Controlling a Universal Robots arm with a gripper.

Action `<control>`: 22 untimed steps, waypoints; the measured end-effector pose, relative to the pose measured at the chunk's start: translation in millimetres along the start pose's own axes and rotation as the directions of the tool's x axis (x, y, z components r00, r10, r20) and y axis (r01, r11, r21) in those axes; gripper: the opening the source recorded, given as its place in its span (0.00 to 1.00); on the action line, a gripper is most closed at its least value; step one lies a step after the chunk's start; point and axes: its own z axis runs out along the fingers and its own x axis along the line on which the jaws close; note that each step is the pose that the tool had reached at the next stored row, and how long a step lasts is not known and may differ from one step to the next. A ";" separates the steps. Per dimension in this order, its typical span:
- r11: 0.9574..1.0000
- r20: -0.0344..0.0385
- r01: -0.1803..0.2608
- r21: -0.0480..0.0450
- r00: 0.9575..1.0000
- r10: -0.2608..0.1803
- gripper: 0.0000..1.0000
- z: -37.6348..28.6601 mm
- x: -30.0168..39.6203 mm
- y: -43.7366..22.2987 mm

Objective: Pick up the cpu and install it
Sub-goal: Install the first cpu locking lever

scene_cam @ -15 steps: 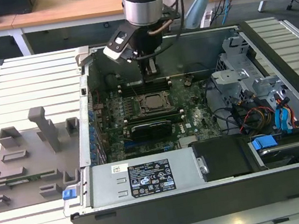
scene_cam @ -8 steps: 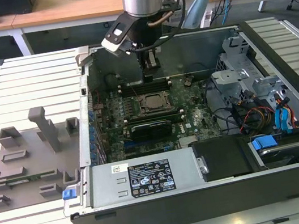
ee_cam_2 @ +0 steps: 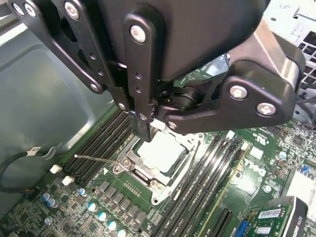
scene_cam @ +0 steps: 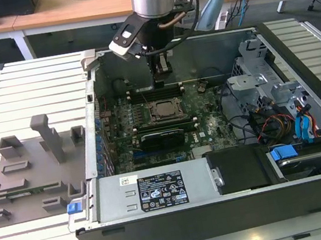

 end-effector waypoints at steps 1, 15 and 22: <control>1.000 0.000 0.022 0.000 1.000 -0.022 0.11 0.0 0.0 0.0; 0.952 0.006 0.307 -0.004 0.952 -0.307 0.11 0.0 0.0 0.1; 0.915 0.009 0.403 -0.005 0.915 -0.403 0.11 0.0 0.0 0.2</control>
